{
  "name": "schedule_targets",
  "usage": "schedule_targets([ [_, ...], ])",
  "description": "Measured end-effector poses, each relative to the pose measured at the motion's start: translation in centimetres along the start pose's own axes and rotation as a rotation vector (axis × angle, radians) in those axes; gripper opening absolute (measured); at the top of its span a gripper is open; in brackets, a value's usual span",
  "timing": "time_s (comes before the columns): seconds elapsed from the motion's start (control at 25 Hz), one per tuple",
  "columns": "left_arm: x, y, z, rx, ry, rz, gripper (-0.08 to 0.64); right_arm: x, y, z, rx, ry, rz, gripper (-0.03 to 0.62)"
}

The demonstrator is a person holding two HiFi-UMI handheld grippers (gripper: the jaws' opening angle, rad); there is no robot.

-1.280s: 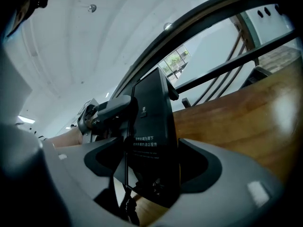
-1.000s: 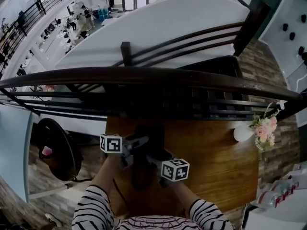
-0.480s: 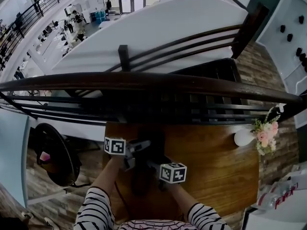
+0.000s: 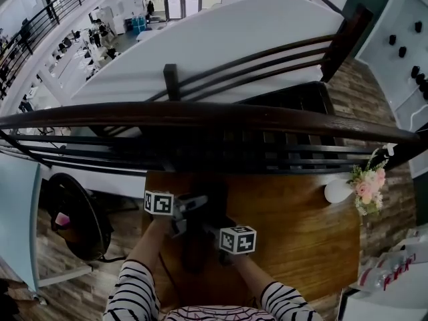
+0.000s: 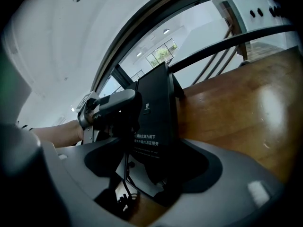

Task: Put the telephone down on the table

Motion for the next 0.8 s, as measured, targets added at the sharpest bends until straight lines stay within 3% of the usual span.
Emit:
schedule_targets([
  [0.56,-2.1,2.0,-1.4,-0.113,-0.016,0.147,0.275,0.6,2.6,-0.8,-0.016,0.025,-0.04,0.37],
  [0.8,-5.6,4.6,-3.5,-0.239,-0.069,0.271,0.278,1.4,6.4,-1.5,-0.068,0.062,-0.06,0.367],
])
Point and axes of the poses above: the fingertips, and each gripper's own axes: y backward along the fingers, x to its left, z out of its top, the point moved 8 cm from there along y, backward along the fingers, and after that the axes turned 14 degrees about x, right-handed, at the moved point
